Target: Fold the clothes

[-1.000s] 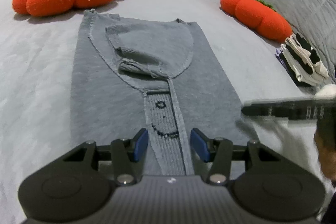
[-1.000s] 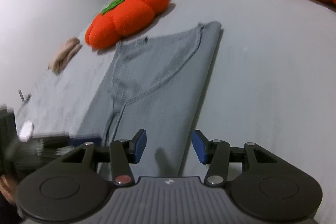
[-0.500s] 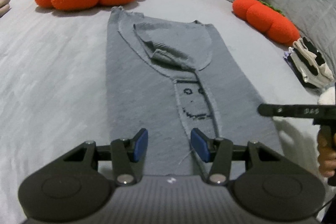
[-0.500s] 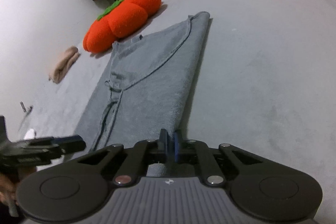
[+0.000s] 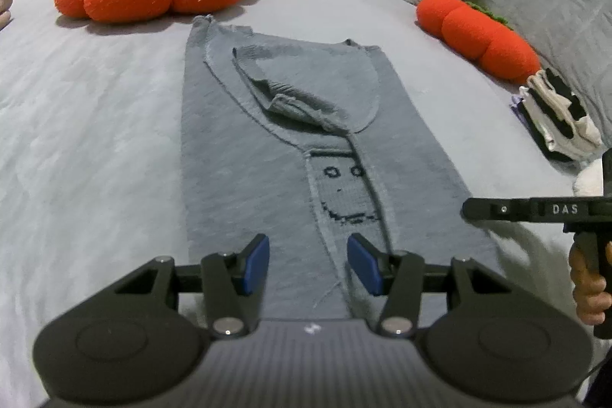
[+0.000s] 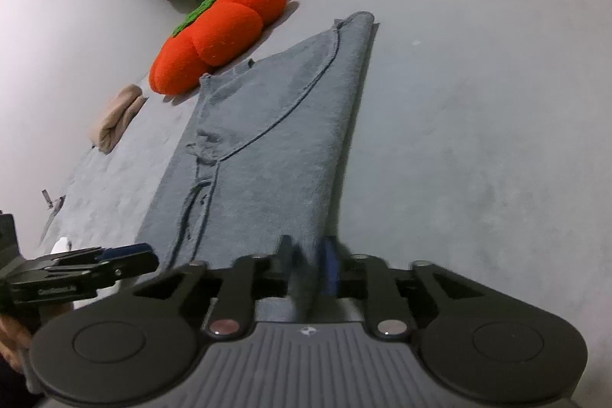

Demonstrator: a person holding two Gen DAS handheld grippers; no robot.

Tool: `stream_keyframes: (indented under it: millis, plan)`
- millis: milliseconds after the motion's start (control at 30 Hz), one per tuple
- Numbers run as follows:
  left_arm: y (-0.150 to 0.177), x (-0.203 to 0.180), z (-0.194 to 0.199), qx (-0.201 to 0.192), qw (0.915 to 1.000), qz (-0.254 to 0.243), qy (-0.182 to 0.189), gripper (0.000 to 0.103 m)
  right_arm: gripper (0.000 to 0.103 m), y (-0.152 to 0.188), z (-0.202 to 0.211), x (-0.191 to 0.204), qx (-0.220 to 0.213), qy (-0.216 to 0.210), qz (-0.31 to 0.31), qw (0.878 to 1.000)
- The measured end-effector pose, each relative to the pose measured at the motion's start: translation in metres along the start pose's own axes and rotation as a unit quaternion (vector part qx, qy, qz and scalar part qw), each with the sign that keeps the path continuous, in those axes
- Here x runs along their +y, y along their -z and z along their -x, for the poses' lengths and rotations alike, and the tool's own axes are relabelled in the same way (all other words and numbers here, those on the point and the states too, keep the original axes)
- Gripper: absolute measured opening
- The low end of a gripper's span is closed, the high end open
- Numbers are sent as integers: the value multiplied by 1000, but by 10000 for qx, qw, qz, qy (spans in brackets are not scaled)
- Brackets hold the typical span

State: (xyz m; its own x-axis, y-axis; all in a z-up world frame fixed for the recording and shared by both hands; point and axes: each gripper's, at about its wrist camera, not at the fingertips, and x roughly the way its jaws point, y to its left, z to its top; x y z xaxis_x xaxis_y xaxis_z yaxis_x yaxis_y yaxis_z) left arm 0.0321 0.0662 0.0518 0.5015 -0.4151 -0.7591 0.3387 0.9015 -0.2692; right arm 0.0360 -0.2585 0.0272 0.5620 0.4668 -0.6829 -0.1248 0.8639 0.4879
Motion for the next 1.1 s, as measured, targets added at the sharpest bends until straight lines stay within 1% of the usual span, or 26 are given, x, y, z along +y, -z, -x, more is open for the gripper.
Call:
stream_keyframes:
  millis: [33, 67, 167, 267, 400, 533, 600, 633, 667, 700, 767, 833, 1000, 1100]
  plan:
    - [0, -2, 2, -13, 10000, -6, 36, 46, 30, 2, 4, 3, -10, 61, 58, 10000]
    - [1, -5, 4, -19, 9999, -23, 99, 46, 31, 4, 9, 6, -21, 124, 117, 9999]
    - [5, -19, 11, -35, 9993, -161, 348, 46, 31, 13, 20, 11, 82, 132, 111, 9998]
    - [12, -36, 14, -26, 9983, -355, 465, 46, 31, 25, 27, 15, 125, 122, 3, 9998]
    - [23, -49, 10, 71, 9977, -481, 473, 46, 31, 46, 28, 22, 213, 73, -14, 9997]
    - [30, -54, 9, 124, 9976, -487, 484, 46, 30, 62, 30, 27, 72, 178, 54, 9998]
    - [33, -55, 9, 163, 9974, -461, 533, 45, 20, 65, 31, 29, 59, 210, 118, 9997]
    - [34, -56, 9, 185, 9973, -450, 557, 45, 13, 66, 31, 29, 53, 226, 151, 9996]
    - [37, -57, 8, 224, 9970, -465, 570, 45, 10, 68, 32, 30, 47, 242, 183, 9995]
    - [39, -59, 7, 262, 9968, -480, 582, 44, 9, 69, 33, 31, 41, 258, 215, 9994]
    - [44, -62, 6, 329, 9963, -511, 608, 39, 8, 72, 34, 32, 28, 289, 280, 9992]
    - [47, -62, 7, 371, 9957, -490, 698, 37, 7, 70, 38, 27, 39, 186, 173, 9997]
    - [51, -56, 11, 387, 9959, -377, 723, 37, 6, 63, 46, 9, 35, -36, -163, 9999]
    - [53, -52, 12, 413, 9959, -292, 745, 37, 7, 66, 39, 15, 84, 45, -37, 9999]
